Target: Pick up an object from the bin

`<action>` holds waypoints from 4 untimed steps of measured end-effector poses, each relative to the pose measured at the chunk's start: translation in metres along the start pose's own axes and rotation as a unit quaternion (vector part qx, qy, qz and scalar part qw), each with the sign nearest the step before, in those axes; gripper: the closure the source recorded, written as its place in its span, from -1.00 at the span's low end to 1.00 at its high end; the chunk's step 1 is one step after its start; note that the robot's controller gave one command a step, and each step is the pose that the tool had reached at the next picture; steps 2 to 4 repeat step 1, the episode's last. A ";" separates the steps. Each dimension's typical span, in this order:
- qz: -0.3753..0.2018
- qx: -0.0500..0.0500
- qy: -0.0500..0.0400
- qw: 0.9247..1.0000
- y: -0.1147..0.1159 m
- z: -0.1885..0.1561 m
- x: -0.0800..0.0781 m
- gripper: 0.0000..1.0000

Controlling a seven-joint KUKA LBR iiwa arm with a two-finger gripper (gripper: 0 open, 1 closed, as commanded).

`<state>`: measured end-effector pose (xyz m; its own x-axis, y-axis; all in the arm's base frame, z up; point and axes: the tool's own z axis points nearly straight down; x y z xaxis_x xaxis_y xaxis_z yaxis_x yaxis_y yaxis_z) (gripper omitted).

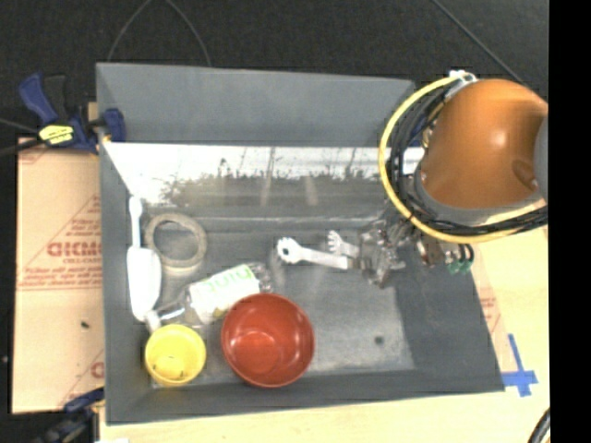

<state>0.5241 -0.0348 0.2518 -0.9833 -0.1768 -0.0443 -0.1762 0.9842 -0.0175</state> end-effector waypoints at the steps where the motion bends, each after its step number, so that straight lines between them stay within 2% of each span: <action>1: 0.015 0.002 -0.005 1.000 0.013 0.004 -0.004 1.00; 4: 0.015 0.002 -0.005 1.000 0.013 0.004 -0.004 1.00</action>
Offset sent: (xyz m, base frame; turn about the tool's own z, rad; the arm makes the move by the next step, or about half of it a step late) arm 0.0110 0.0188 0.0004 0.0019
